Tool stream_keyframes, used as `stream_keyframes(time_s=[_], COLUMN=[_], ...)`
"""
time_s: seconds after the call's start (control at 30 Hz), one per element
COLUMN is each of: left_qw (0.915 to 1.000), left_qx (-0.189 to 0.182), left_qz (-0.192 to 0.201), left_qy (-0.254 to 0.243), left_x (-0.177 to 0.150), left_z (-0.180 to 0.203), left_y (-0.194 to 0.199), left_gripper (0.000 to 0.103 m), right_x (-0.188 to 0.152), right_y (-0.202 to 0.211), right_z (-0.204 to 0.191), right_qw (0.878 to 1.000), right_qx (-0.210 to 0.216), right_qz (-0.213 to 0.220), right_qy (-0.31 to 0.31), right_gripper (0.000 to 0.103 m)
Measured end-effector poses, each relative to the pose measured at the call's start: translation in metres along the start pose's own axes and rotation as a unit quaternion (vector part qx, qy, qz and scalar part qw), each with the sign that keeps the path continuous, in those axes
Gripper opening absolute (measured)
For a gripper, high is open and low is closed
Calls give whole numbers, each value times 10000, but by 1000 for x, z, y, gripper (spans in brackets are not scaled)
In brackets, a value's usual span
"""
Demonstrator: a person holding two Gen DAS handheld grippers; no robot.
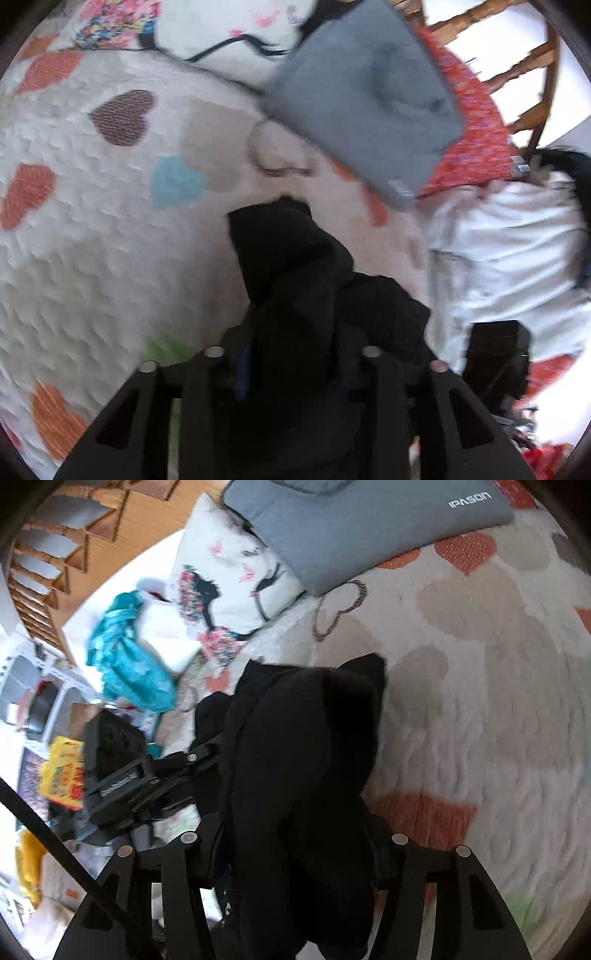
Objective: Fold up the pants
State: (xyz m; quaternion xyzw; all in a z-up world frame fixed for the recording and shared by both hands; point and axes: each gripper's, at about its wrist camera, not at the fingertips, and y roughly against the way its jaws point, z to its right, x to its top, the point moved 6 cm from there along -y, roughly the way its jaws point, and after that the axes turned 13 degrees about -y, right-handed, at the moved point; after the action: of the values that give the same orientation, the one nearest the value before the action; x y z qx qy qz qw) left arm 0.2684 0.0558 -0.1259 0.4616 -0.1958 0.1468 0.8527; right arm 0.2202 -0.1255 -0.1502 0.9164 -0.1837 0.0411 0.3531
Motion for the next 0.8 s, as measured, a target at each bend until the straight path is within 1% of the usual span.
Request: stream_keyframes(time_s=[0.03,0.07,0.1,0.13,0.17,0.23,0.27,0.33,0.37,0.4,0.47,0.53,0.57,0.6,0.67,0.77,0.8], left_qw=[9998,9994,9990,9987,9984,9979,9978,9978,9975,9969,9958,9957,9962,9968,9976,9982,9984], left_qx=[135,175,78,-65,-194,-391,-446,-428,-443,-500,-630,-753,-742,-719,-654,-453,-357], left_qz=[-110,-281,-392,-395,-344,-164,-31,204,339,447,526,437,375,268,24,-194,-236], left_qy=[24,82,179,307,403,490,482,467,444,421,400,309,259,206,205,335,367], left_x=[-1,-3,-5,-6,-7,-5,-2,2,6,10,19,23,23,23,21,20,20], left_z=[-9,-18,-25,-30,-33,-38,-40,-43,-42,-38,-25,-9,-3,1,4,-10,-16], left_y=[-6,-15,-20,-19,-13,6,22,48,61,71,76,64,56,43,12,-27,-37], left_gripper=[40,43,44,45,45,45,45,45,45,45,45,48,48,48,48,48,48], right_x=[3,4,4,4,3,0,1,5,7,8,10,9,5,3,2,8,9], right_y=[-6,-13,-19,-20,-16,-2,8,28,41,55,68,62,52,44,26,3,-3], right_z=[7,15,26,27,28,27,25,18,13,4,-17,-32,-38,-39,-34,-8,0], right_qw=[9998,9991,9979,9982,9986,9982,9980,9973,9968,9966,9972,9979,9979,9978,9984,9995,9996], right_qx=[-188,-389,-599,-555,-490,-555,-608,-661,-629,-503,-68,315,546,610,544,270,219], right_qz=[-8,-26,-61,-59,-13,-24,76,331,500,645,720,534,328,229,120,122,131], right_qy=[-75,-148,-220,-230,-218,-229,-159,-29,46,122,177,187,143,108,69,-127,-148], right_gripper=[62,64,66,66,67,69,69,70,72,75,78,81,81,81,81,79,75])
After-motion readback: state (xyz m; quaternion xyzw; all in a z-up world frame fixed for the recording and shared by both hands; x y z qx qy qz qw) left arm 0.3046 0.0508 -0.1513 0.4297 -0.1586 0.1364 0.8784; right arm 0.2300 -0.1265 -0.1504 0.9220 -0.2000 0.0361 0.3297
